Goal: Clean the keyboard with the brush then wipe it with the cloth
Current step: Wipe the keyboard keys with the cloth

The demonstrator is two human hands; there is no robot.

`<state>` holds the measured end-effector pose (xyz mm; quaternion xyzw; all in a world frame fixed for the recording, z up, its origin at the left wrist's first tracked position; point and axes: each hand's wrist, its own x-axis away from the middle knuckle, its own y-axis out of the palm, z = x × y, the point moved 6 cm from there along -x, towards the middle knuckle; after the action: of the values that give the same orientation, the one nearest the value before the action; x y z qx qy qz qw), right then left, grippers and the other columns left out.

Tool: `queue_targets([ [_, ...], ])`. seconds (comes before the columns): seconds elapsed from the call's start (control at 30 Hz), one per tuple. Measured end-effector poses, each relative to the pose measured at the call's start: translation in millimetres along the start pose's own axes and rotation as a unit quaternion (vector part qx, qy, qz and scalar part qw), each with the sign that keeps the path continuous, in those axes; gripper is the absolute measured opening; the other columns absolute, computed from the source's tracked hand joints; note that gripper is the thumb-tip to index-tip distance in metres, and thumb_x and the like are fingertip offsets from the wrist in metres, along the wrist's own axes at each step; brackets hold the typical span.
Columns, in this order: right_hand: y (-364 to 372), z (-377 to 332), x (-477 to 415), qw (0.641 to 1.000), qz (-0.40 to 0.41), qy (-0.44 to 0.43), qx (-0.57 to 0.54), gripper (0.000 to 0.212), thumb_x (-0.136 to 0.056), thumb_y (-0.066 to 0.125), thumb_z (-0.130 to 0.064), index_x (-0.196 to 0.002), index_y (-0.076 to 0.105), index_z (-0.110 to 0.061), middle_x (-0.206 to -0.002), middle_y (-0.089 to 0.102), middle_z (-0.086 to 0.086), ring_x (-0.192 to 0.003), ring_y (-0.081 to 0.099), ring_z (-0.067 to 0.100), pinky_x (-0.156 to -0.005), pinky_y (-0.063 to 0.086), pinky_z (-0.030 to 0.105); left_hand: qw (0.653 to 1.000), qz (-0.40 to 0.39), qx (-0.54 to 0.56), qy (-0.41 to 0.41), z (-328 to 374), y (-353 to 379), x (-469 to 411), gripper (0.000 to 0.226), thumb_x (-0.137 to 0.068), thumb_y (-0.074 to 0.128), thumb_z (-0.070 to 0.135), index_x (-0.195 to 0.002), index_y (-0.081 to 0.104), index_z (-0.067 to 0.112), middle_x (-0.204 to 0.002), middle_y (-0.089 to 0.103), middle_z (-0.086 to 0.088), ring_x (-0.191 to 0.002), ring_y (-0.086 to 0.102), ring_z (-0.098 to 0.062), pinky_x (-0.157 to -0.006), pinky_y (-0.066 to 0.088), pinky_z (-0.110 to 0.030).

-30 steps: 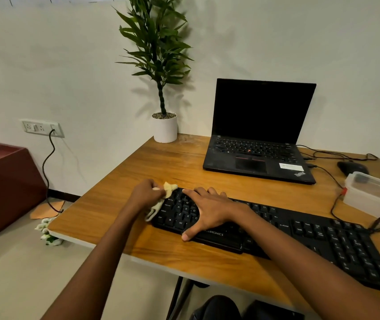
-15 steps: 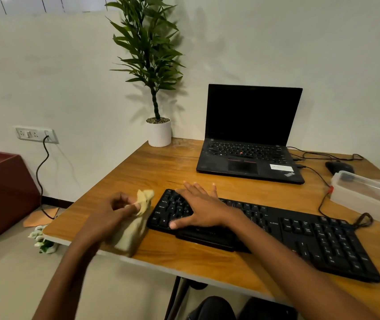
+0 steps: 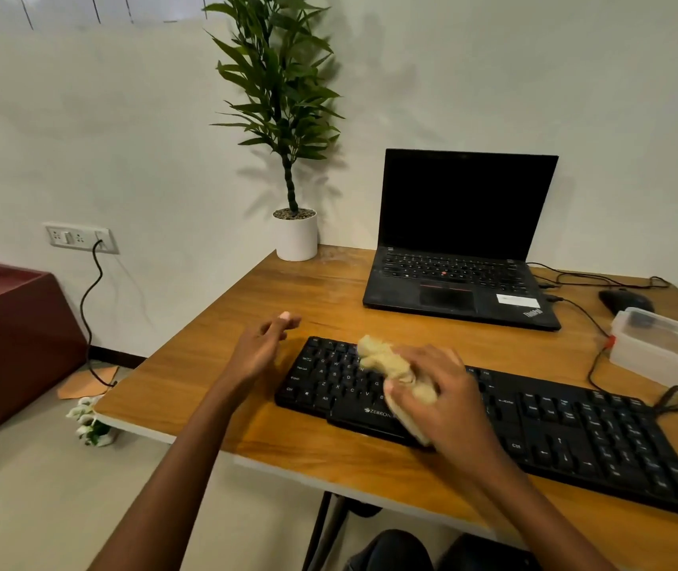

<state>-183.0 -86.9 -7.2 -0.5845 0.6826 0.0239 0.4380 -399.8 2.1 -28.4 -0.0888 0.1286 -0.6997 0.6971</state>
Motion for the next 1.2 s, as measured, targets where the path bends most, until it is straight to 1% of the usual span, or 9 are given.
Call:
queue_targets([
  [0.07,10.7,-5.5,16.4,0.977,-0.050,-0.130,0.163,0.032,-0.077,0.054,-0.041,-0.106,0.061,-0.031,-0.105,0.058,-0.025,-0.098,0.044,0.004,-0.077,0.047,0.028,0.998,-0.031,0.034,-0.040,-23.7,8.6,-18.8,0.038,-0.102,0.032,0.032,-0.130,0.052,0.016,-0.139,0.048,-0.011,-0.121,0.048,-0.022,-0.094,0.041,-0.032],
  [0.13,25.4,-5.4,29.6,0.935,-0.108,-0.204,0.269,0.030,-0.077,0.055,-0.041,-0.104,0.061,-0.029,-0.110,0.060,-0.010,-0.099,0.044,0.004,-0.074,0.050,0.022,0.993,-0.079,0.066,-0.057,-32.6,24.2,-30.1,0.037,-0.102,0.032,0.032,-0.127,0.054,0.016,-0.128,0.055,-0.016,-0.106,0.056,-0.021,-0.082,0.049,-0.029],
  [0.2,38.0,-6.0,35.9,0.909,-0.156,-0.243,0.302,0.029,-0.072,0.068,-0.034,-0.100,0.064,-0.027,-0.107,0.061,-0.007,-0.093,0.049,0.006,-0.069,0.050,0.019,0.995,-0.090,0.011,-0.029,-36.9,33.2,-42.8,0.033,-0.101,0.036,0.035,-0.118,0.062,0.023,-0.117,0.062,-0.008,-0.099,0.059,-0.018,-0.087,0.049,-0.036],
  [0.3,49.8,-15.9,34.6,0.893,-0.172,-0.280,0.306,0.023,-0.072,0.068,-0.024,-0.095,0.069,-0.021,-0.099,0.064,-0.005,-0.083,0.054,0.008,-0.063,0.049,0.020,0.995,-0.047,-0.087,0.027,-44.5,33.8,-58.5,0.021,-0.096,0.048,0.035,-0.094,0.067,0.043,-0.110,0.064,0.013,-0.111,0.057,-0.016,-0.108,0.030,-0.054],
  [0.47,102.9,-44.2,16.6,0.861,-0.170,-0.345,0.332,0.005,-0.083,0.064,-0.018,-0.084,0.066,-0.014,-0.090,0.057,-0.002,-0.079,0.046,0.012,-0.059,0.040,0.024,0.995,-0.032,-0.077,0.062,-46.3,31.9,-63.2,0.024,-0.093,0.055,0.024,-0.085,0.069,0.043,-0.109,0.069,0.009,-0.108,0.060,-0.013,-0.105,0.037,-0.049],
  [0.7,132.7,-59.1,5.1,0.836,-0.185,-0.366,0.365,0.001,-0.078,0.067,-0.017,-0.079,0.066,-0.016,-0.090,0.056,0.000,-0.079,0.046,0.017,-0.060,0.037,0.029,0.986,-0.059,-0.099,0.120,-38.5,34.1,-60.8,0.020,-0.096,0.052,0.015,-0.100,0.070,0.022,-0.112,0.068,0.001,-0.103,0.058,-0.009,-0.103,0.039,-0.036],
  [0.87,87.4,-41.5,29.1,0.834,-0.214,-0.341,0.376,0.006,-0.084,0.064,-0.020,-0.080,0.065,-0.016,-0.088,0.054,-0.002,-0.076,0.041,0.013,-0.058,0.036,0.026,0.985,-0.044,-0.127,0.107,-45.6,31.4,-64.9,0.016,-0.082,0.048,0.048,-0.086,0.063,0.051,-0.105,0.065,0.020,-0.110,0.058,-0.009,-0.107,0.031,-0.054],
  [1.1,118.1,-51.2,10.3,0.860,-0.167,-0.319,0.361,0.008,-0.072,0.075,-0.015,-0.076,0.067,-0.016,-0.081,0.059,-0.001,-0.072,0.047,0.014,-0.054,0.034,0.024,0.987,-0.052,-0.109,0.108,-44.3,33.7,-62.6,0.010,-0.079,0.067,0.049,-0.087,0.069,0.043,-0.104,0.069,0.016,-0.106,0.061,-0.005,-0.104,0.039,-0.047],
  [1.2,104.2,-45.5,20.1,0.882,-0.153,-0.293,0.336,0.016,-0.070,0.077,-0.018,-0.083,0.068,-0.016,-0.086,0.063,0.000,-0.075,0.049,0.014,-0.057,0.039,0.024,0.985,-0.055,-0.124,0.106,-44.7,34.6,-63.3,0.008,-0.076,0.066,0.054,-0.083,0.068,0.051,-0.102,0.068,0.020,-0.107,0.060,-0.005,-0.106,0.035,-0.050],
])
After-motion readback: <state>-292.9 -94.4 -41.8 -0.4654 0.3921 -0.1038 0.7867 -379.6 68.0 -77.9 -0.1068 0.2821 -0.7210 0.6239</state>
